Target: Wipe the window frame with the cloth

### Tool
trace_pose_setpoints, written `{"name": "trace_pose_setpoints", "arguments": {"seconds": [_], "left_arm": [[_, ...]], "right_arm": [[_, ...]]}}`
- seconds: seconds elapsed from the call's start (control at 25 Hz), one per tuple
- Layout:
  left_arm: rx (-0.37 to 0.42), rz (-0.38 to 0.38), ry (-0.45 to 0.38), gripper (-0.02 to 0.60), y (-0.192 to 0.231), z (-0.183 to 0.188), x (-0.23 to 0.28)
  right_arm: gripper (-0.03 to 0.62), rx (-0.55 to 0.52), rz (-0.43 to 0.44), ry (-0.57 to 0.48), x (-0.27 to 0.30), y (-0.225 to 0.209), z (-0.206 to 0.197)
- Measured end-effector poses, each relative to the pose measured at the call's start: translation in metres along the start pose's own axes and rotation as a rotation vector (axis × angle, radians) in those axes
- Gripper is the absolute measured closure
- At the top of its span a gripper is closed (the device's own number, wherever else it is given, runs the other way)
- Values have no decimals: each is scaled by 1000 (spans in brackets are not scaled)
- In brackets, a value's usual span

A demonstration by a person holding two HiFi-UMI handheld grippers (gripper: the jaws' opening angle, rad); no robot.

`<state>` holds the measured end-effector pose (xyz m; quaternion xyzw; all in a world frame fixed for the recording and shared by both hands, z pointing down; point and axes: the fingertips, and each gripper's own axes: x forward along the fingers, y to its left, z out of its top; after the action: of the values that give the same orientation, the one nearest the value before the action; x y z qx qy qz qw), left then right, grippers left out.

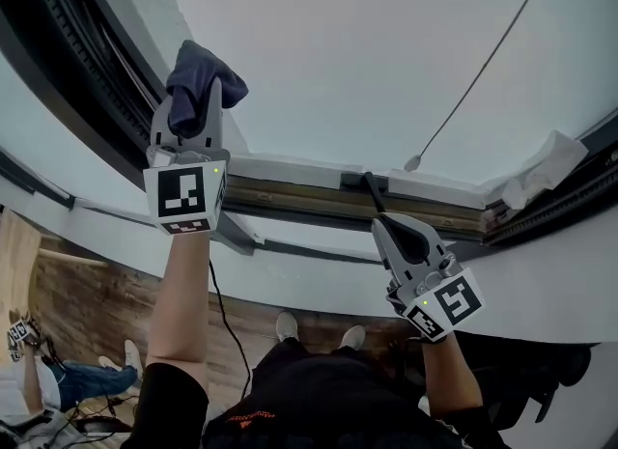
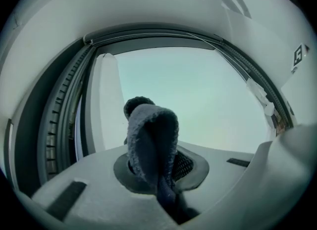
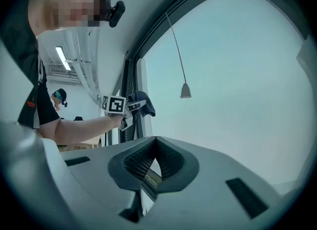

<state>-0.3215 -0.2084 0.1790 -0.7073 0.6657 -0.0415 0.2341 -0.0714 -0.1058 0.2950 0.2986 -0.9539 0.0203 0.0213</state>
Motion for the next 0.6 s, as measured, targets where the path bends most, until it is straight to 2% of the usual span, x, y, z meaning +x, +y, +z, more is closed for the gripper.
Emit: {"name": "trace_pose_setpoints", "arguments": {"seconds": [0.6], "left_arm": [[3,-127,-16,538,-80,19,34]], "right_arm": [[589,48,-61,-25,-40,-33,-5]]}}
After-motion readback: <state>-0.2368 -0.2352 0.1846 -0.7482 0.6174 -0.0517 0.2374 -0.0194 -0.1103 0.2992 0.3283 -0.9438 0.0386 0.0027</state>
